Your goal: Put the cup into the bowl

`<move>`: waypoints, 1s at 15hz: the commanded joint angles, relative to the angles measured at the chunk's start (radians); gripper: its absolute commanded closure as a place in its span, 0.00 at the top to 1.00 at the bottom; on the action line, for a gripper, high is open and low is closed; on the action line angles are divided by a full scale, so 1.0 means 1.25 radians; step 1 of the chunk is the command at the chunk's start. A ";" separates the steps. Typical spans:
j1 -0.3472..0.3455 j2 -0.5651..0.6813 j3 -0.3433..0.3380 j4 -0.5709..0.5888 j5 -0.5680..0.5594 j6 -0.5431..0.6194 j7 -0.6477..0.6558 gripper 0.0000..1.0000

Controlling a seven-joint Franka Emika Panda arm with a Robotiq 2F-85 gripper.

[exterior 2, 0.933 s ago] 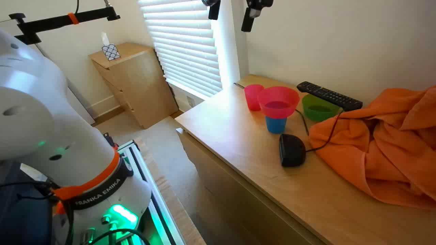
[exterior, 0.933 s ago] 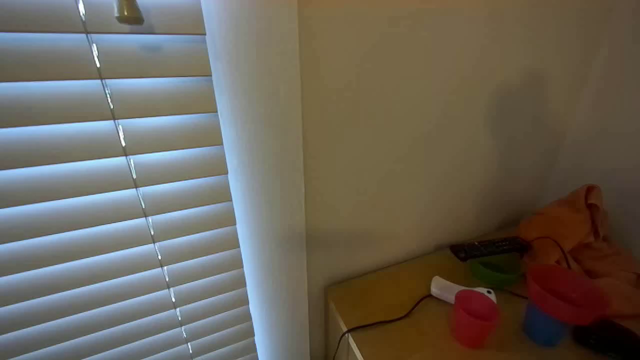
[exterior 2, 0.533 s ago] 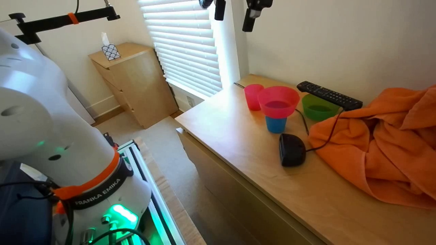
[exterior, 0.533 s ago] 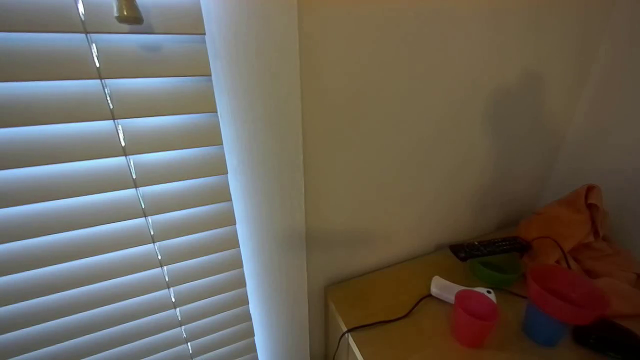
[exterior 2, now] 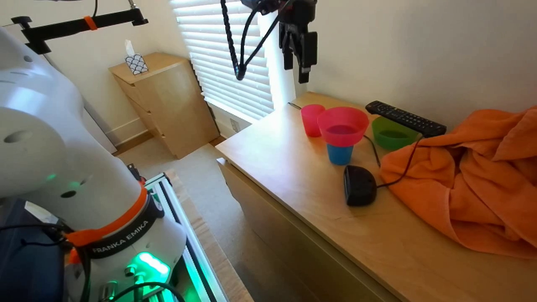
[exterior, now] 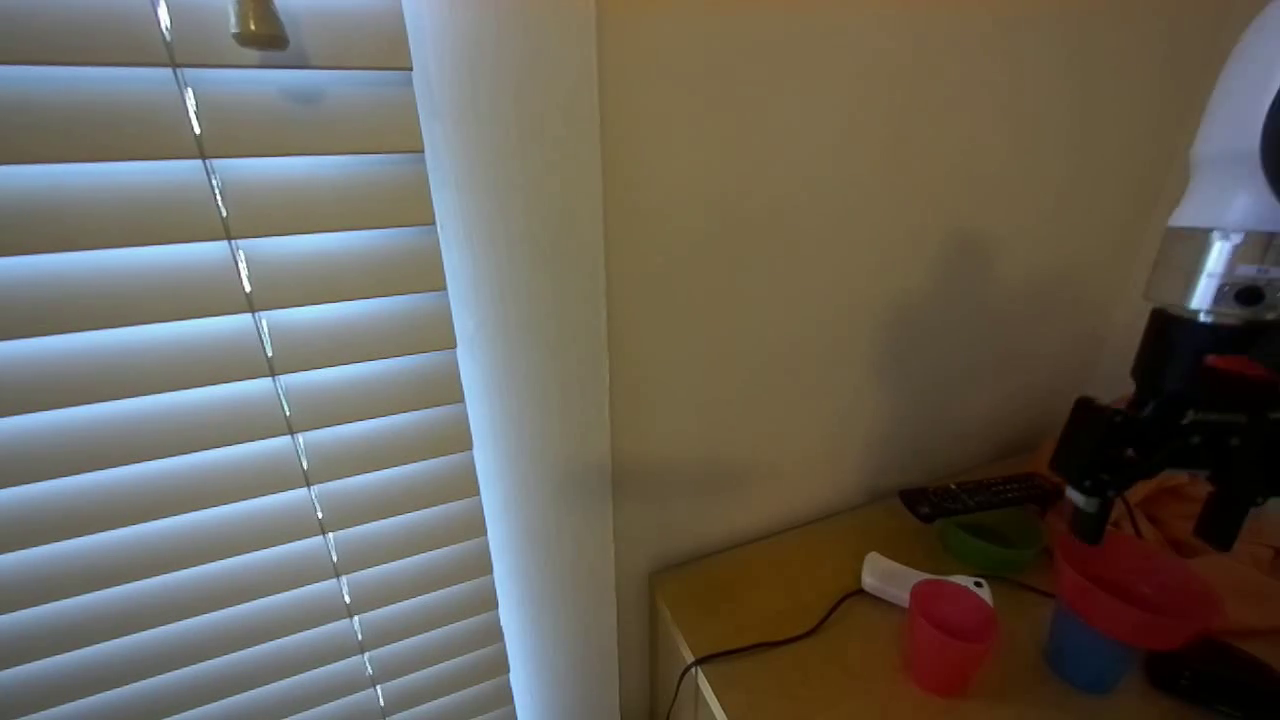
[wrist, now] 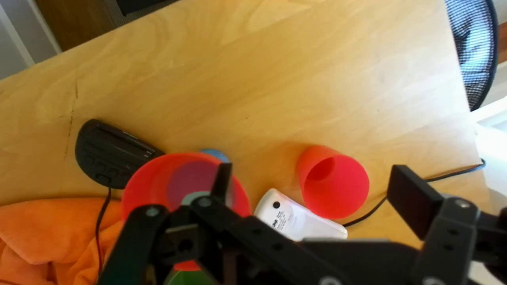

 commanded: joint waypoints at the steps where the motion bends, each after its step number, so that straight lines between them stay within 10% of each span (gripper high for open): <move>1: 0.001 0.013 0.009 -0.008 -0.008 0.015 0.019 1.00; 15: 0.039 0.247 0.036 -0.025 0.057 0.375 0.466 1.00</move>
